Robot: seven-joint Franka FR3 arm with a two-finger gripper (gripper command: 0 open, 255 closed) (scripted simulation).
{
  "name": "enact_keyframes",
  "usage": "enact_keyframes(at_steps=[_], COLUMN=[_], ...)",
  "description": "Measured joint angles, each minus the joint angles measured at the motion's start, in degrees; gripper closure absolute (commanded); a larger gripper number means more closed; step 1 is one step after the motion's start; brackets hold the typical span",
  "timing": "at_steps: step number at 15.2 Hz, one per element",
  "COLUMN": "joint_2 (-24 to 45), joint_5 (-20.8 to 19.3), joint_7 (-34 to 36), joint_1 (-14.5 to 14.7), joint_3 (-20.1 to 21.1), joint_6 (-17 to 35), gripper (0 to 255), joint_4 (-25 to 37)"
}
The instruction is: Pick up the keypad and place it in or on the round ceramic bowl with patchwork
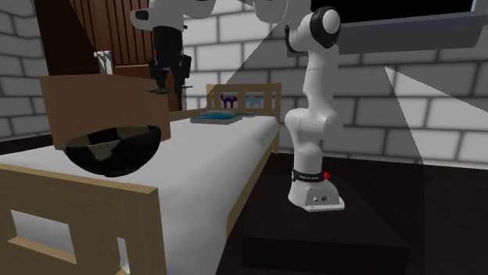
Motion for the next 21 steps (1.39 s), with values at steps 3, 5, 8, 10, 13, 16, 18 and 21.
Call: enact_keyframes(at_steps=[3,5,8,10,13,16,18,21], joint_2=[4.9,7.8,12.6,16.8,24.1,25.6,25.1,24.7], joint_5=[0.6,0.8,0.9,0.8,0.6,0.5,0.5,0.5], joint_7=[3.0,4.9,7.7,9.5,12.4,13.2,13.2,13.2], joint_1=[1.4,2.3,3.6,4.6,6.2,6.7,6.8,6.8], joint_3=[1.7,2.7,4.1,5.0,6.1,6.4,6.4,6.4], joint_6=[-0.5,-0.7,-1.6,-2.6,-5.3,-4.3,-2.5,-0.2], gripper=[255,255,255,255,255,255,255,255], joint_4=[5.5,8.7,14.6,19.8,29.9,30.4,28.2,25.4])
